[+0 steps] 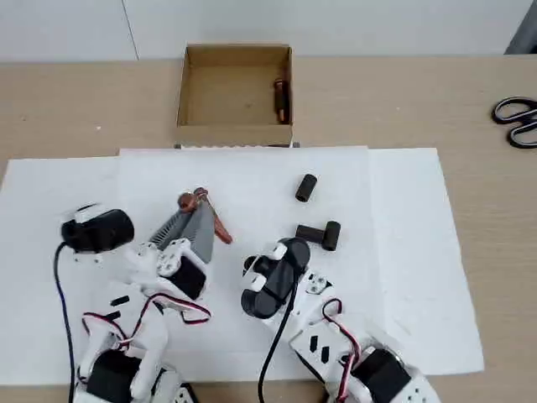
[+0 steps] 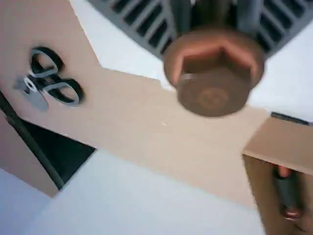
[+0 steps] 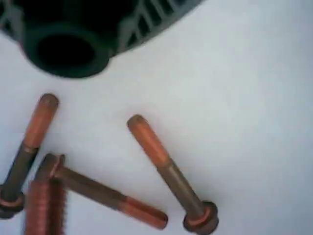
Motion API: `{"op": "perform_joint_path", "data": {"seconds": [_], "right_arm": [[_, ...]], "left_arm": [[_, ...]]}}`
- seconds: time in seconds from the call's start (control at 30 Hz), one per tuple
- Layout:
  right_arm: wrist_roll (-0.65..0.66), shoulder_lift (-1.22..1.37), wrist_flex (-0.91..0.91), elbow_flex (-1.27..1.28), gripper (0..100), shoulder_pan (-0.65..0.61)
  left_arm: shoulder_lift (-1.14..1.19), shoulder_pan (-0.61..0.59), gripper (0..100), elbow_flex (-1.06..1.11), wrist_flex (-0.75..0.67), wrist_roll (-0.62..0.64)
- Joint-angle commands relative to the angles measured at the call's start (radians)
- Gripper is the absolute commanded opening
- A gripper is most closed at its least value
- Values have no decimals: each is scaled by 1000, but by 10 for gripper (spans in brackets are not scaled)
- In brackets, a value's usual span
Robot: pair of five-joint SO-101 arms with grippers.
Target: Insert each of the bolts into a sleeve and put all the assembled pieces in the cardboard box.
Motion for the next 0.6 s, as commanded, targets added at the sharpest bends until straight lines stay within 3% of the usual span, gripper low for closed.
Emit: {"op": "perform_joint_path", "data": {"seconds": [0.0, 0.57], "right_arm": [[15, -8, -28, -6, 2, -5], [15, -8, -28, -9, 2, 1]], "left_arm": [[-6, 44, 6, -73, -26, 3], [-6, 175, 6, -91, 48, -2]]}}
